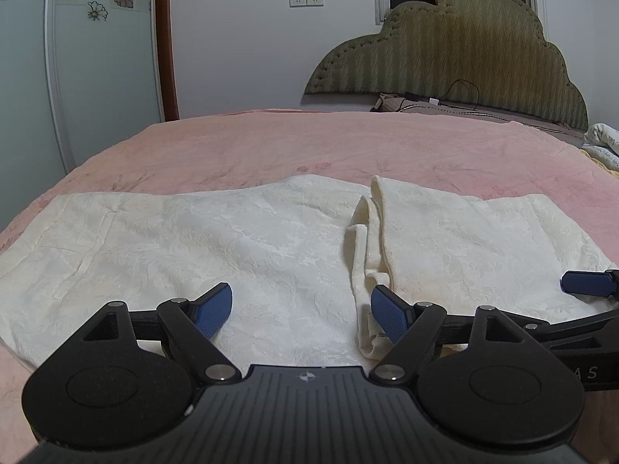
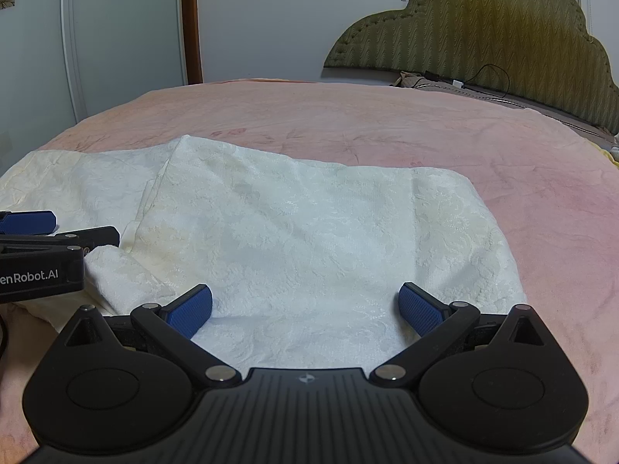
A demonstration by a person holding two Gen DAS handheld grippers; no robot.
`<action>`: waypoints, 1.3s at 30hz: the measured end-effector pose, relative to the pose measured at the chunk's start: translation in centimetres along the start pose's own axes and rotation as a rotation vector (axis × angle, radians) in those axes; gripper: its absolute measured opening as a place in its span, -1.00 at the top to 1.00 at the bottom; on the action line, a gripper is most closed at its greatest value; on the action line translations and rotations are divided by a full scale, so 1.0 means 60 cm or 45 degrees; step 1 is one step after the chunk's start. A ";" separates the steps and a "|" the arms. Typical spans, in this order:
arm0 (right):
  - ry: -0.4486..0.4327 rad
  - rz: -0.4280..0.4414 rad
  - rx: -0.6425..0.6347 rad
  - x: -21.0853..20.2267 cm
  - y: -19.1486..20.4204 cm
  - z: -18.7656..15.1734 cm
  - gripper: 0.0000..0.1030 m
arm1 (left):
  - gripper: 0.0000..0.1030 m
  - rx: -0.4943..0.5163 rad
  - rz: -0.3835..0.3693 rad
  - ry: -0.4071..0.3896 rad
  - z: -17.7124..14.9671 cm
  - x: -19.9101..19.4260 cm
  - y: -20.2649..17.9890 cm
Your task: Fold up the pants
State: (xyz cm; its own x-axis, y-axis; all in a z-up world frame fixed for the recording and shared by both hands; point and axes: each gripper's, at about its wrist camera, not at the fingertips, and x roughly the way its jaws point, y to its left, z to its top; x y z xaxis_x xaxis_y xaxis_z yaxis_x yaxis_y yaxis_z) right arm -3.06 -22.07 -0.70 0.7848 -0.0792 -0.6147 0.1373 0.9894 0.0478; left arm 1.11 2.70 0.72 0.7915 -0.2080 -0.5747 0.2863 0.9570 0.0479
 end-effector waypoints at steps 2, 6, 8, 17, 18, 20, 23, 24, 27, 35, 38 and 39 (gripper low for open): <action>0.000 0.000 0.000 0.000 0.000 0.000 -1.00 | -0.58 0.002 0.002 -0.008 -0.001 -0.001 -0.001; 0.000 0.000 0.000 0.000 0.000 0.000 -1.00 | -0.58 0.004 0.004 -0.010 -0.002 -0.001 -0.001; 0.000 0.000 0.000 0.000 0.000 0.000 -1.00 | -0.58 0.003 0.003 -0.012 -0.002 -0.002 0.000; 0.000 0.000 0.000 0.000 0.000 0.000 -1.00 | -0.59 0.002 0.002 -0.012 -0.003 -0.002 0.000; 0.000 0.000 0.000 0.000 0.000 0.000 -1.00 | -0.59 0.003 0.003 -0.012 -0.002 -0.002 0.000; 0.000 0.000 0.000 0.000 0.001 -0.001 -1.00 | -0.59 0.004 0.004 -0.012 -0.002 -0.002 0.000; -0.001 -0.001 0.001 0.000 0.002 -0.001 -1.00 | -0.59 0.004 0.004 -0.013 -0.002 -0.002 0.000; -0.001 -0.001 0.001 0.000 0.002 -0.002 -1.00 | -0.59 0.004 0.004 -0.013 -0.002 -0.002 0.000; -0.001 -0.001 0.001 -0.001 0.003 -0.002 -1.00 | -0.60 0.005 0.003 -0.012 -0.002 -0.002 0.000; -0.001 -0.001 0.001 -0.001 0.004 -0.003 -1.00 | -0.60 0.010 0.004 -0.017 -0.002 -0.004 0.000; -0.001 -0.001 0.001 -0.001 0.003 -0.003 -1.00 | -0.60 0.010 0.004 -0.017 -0.002 -0.004 0.000; -0.001 -0.001 0.001 -0.001 0.003 -0.003 -1.00 | -0.60 0.009 0.004 -0.017 -0.002 -0.004 0.000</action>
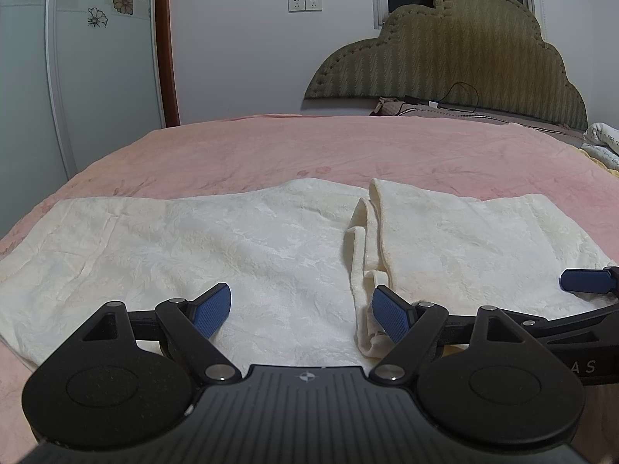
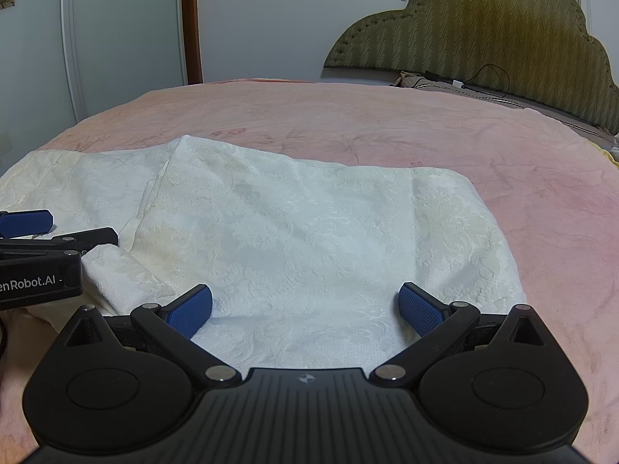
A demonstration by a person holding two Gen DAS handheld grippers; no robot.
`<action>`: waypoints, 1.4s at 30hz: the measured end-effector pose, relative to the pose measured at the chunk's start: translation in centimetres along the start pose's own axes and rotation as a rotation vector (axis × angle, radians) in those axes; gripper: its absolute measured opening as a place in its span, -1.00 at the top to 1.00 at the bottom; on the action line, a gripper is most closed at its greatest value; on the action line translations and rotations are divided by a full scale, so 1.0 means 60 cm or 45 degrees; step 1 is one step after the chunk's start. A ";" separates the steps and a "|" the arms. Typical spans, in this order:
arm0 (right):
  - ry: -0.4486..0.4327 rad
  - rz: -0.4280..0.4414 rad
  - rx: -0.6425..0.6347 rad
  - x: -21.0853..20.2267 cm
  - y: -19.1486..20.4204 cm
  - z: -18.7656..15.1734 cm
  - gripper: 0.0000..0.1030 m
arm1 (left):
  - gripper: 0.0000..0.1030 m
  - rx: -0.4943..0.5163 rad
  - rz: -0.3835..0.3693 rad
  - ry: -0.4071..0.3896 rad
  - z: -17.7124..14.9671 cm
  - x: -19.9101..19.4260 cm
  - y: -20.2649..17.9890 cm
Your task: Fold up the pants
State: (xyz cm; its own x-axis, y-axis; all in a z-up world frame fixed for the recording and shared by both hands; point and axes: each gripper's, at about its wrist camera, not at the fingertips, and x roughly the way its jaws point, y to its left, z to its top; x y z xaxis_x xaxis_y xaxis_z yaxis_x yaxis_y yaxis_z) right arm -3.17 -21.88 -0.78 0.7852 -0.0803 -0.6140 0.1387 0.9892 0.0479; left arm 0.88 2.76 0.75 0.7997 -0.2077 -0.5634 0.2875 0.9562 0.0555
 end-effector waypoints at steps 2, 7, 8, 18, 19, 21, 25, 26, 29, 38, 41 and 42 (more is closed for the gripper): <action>0.000 0.000 0.000 0.000 0.000 0.000 -1.00 | -0.60 0.000 0.000 0.000 0.000 0.000 0.000; 0.000 0.000 0.000 0.000 0.000 0.000 -1.00 | -0.60 -0.004 0.001 -0.010 0.000 -0.001 0.000; 0.000 0.000 0.000 0.000 0.001 0.000 -1.00 | -0.60 -0.005 0.002 -0.012 0.000 -0.002 0.000; -0.001 -0.002 0.001 0.000 0.003 -0.003 -1.00 | -0.60 0.004 0.004 -0.023 -0.002 -0.005 -0.003; -0.001 -0.002 0.001 0.000 0.004 -0.003 -1.00 | -0.60 0.005 0.004 -0.023 -0.001 -0.005 -0.003; -0.001 -0.002 0.001 0.000 0.004 -0.003 -1.00 | -0.60 0.004 0.005 -0.024 -0.001 -0.005 -0.003; -0.001 -0.002 0.001 0.000 0.004 -0.003 -1.00 | -0.60 0.003 0.006 -0.024 -0.001 -0.005 -0.003; -0.002 -0.002 0.001 0.000 0.004 -0.003 -1.00 | -0.60 0.003 0.007 -0.024 -0.002 -0.005 -0.003; -0.001 -0.002 0.001 0.000 0.004 -0.003 -1.00 | -0.60 0.003 0.007 -0.024 -0.001 -0.006 -0.003; -0.001 -0.002 0.001 -0.001 0.004 -0.003 -1.00 | -0.60 -0.003 0.010 -0.025 0.000 -0.007 -0.003; -0.002 -0.002 0.001 -0.001 0.005 -0.003 -1.00 | -0.60 0.000 0.011 -0.027 0.001 -0.008 -0.003; -0.002 -0.002 0.001 0.000 0.005 -0.003 -1.00 | -0.60 0.001 0.012 -0.028 0.001 -0.009 -0.004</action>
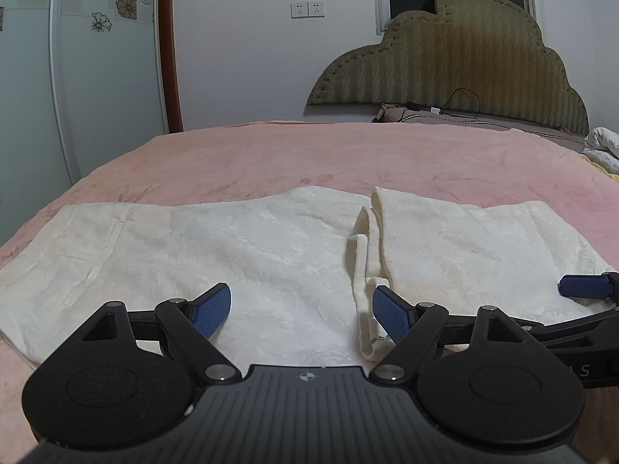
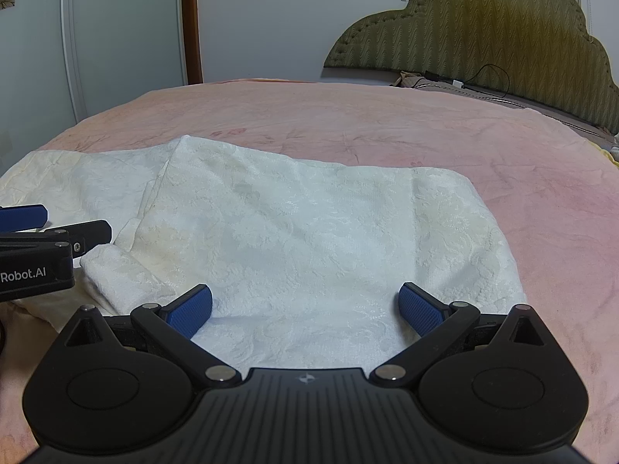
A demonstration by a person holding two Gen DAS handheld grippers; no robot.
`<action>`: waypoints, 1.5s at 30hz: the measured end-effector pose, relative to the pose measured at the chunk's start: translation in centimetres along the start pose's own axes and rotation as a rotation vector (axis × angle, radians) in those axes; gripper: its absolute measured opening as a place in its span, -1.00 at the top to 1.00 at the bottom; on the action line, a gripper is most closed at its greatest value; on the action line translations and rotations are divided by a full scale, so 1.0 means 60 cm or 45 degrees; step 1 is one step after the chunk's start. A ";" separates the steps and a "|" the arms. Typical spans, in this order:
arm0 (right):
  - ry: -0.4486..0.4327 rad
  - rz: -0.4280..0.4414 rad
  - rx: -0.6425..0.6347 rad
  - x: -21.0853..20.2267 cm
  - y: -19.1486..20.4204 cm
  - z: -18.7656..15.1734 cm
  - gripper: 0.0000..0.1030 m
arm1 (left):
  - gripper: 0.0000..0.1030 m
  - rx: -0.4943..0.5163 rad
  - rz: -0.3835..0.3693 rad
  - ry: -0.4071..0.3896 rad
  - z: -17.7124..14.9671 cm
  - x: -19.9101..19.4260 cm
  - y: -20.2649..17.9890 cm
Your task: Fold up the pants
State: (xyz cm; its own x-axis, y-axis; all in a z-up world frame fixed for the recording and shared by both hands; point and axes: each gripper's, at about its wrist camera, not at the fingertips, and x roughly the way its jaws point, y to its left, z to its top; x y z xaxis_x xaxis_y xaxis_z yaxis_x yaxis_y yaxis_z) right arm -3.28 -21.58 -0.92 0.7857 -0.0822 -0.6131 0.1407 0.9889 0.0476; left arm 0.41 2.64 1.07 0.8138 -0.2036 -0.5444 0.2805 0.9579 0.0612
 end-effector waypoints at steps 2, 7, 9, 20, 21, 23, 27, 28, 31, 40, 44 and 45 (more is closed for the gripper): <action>0.000 0.000 0.000 0.000 0.001 0.000 -1.00 | -0.60 0.001 0.000 0.000 0.000 0.000 0.000; -0.001 -0.001 0.001 0.000 0.001 -0.001 -1.00 | -0.60 0.004 -0.002 0.002 -0.001 -0.002 0.000; -0.001 -0.001 0.001 0.000 0.002 -0.001 -1.00 | -0.60 0.005 -0.001 0.002 -0.001 -0.002 0.000; -0.001 0.000 0.001 0.000 0.002 -0.002 -1.00 | -0.60 0.000 -0.004 0.002 0.001 -0.003 0.001; -0.001 -0.001 0.001 0.000 0.002 -0.002 -1.00 | -0.60 -0.001 -0.005 -0.001 0.001 -0.004 0.001; -0.001 -0.001 0.001 0.000 0.002 -0.002 -1.00 | -0.61 -0.005 -0.006 -0.006 0.002 -0.005 0.004; -0.001 -0.001 0.001 0.001 0.002 -0.002 -1.00 | -0.61 -0.023 -0.008 -0.004 0.005 -0.008 0.011; -0.001 -0.001 0.001 0.001 0.002 -0.002 -1.00 | -0.61 -0.031 -0.012 0.000 0.006 -0.008 0.012; -0.001 -0.002 0.001 0.001 0.002 -0.002 -1.00 | -0.61 -0.039 -0.020 0.012 0.007 -0.007 0.012; -0.002 -0.002 0.001 0.000 0.004 -0.004 -1.00 | -0.62 0.000 -0.035 0.020 0.006 -0.007 0.004; -0.002 -0.002 0.001 0.000 0.004 -0.004 -1.00 | -0.62 0.001 -0.034 0.020 0.006 -0.005 0.005; -0.002 -0.002 0.002 0.000 0.004 -0.004 -1.00 | -0.62 0.001 -0.033 0.019 0.006 -0.005 0.005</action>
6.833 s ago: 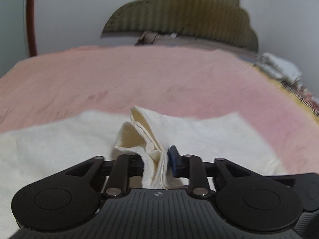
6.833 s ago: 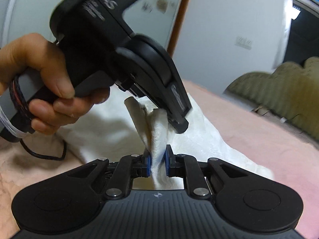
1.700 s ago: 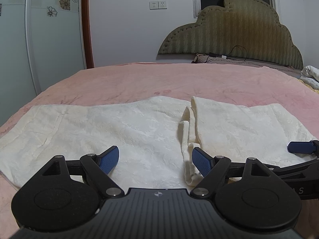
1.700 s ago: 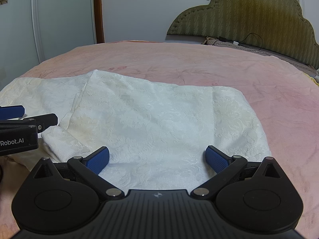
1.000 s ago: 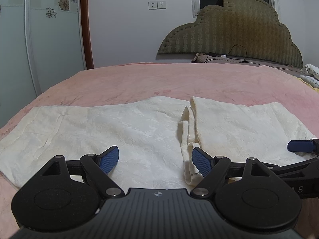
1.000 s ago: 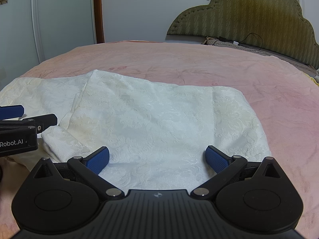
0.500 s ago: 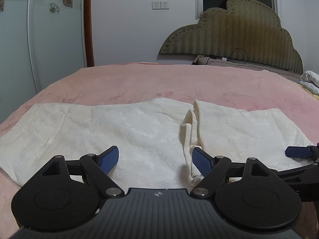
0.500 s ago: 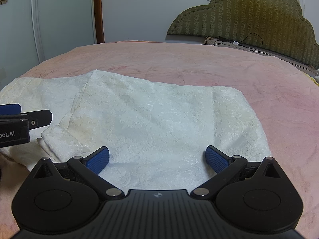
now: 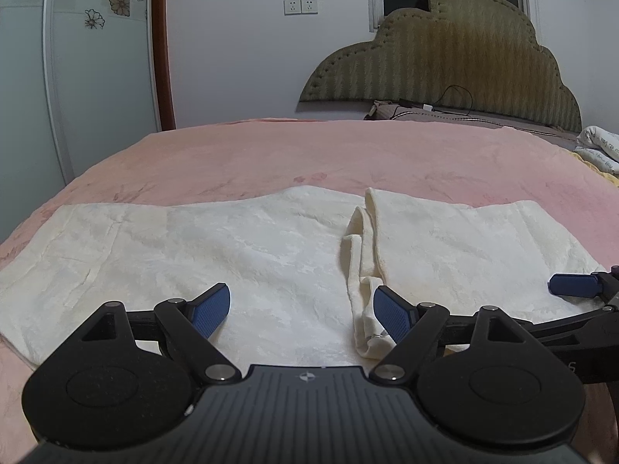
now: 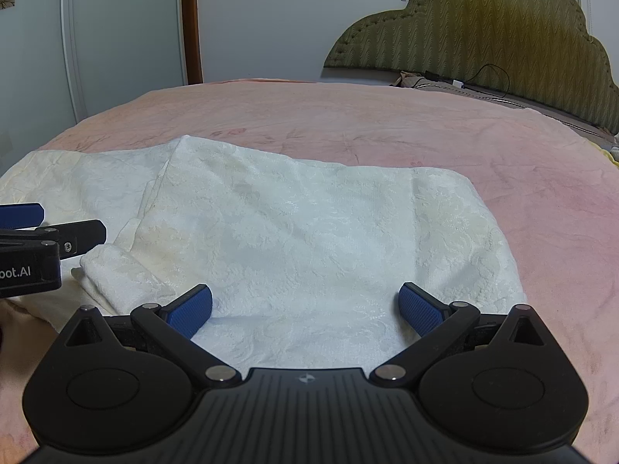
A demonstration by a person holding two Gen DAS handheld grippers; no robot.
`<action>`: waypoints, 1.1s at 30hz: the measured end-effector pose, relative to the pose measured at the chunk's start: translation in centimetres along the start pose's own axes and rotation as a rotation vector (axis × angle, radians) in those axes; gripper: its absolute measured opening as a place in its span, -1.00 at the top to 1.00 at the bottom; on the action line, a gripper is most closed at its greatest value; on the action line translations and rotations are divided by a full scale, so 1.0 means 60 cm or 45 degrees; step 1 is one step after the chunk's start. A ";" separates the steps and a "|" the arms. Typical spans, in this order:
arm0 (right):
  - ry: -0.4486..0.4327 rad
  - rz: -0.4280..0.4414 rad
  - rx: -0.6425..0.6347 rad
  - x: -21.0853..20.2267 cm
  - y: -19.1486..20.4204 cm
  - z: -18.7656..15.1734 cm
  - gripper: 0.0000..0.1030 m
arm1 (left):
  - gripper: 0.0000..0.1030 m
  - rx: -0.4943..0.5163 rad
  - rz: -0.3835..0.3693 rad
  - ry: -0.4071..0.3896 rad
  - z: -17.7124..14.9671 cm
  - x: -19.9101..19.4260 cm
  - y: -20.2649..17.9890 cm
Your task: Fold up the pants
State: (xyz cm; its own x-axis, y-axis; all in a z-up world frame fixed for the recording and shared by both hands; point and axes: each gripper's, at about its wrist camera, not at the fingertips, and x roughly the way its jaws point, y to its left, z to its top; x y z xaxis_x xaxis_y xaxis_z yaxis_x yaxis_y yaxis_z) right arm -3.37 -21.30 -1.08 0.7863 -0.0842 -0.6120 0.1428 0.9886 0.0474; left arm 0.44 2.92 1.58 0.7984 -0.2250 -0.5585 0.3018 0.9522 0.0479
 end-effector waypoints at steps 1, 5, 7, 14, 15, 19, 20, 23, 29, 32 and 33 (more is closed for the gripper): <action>0.000 0.000 0.000 0.000 0.000 0.000 -1.00 | -0.62 0.000 0.001 -0.001 0.000 0.000 0.000; 0.000 0.000 0.000 0.000 0.000 0.000 -1.00 | -0.62 0.005 0.001 0.001 0.000 0.000 -0.001; 0.000 0.000 0.000 0.000 0.000 0.000 -1.00 | -0.62 0.010 0.000 0.002 -0.001 0.000 -0.002; 0.000 0.000 0.000 0.000 0.000 0.000 -1.00 | -0.62 0.013 0.000 0.001 -0.002 -0.002 -0.003; 0.000 0.000 0.000 0.000 0.000 0.000 -1.00 | -0.62 0.013 0.000 -0.001 -0.001 -0.002 -0.003; 0.000 0.000 0.000 0.000 0.001 -0.001 -1.00 | -0.63 0.006 -0.005 -0.008 0.000 -0.003 0.000; -0.001 -0.001 0.000 0.000 0.002 -0.001 -1.00 | -0.63 0.003 -0.003 -0.007 0.001 -0.002 0.001; -0.001 -0.001 0.001 0.000 0.002 -0.002 -1.00 | -0.63 -0.008 0.002 0.000 0.004 -0.001 0.005; -0.001 -0.001 0.001 -0.001 0.003 -0.002 -1.00 | -0.63 -0.032 0.002 0.000 0.014 -0.004 0.014; -0.001 -0.001 0.001 -0.001 0.003 -0.002 -1.00 | -0.63 -0.063 -0.030 0.023 0.019 -0.002 0.020; -0.001 -0.001 0.001 -0.001 0.003 -0.002 -1.00 | -0.63 -0.071 -0.040 0.032 0.021 -0.001 0.023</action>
State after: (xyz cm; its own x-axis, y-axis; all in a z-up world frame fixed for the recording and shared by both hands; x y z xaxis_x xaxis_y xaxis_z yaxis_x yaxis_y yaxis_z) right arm -3.47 -21.13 -1.17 0.7866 -0.0852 -0.6116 0.1438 0.9885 0.0472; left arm 1.46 4.01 2.70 0.7755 -0.2505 -0.5795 0.2963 0.9549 -0.0162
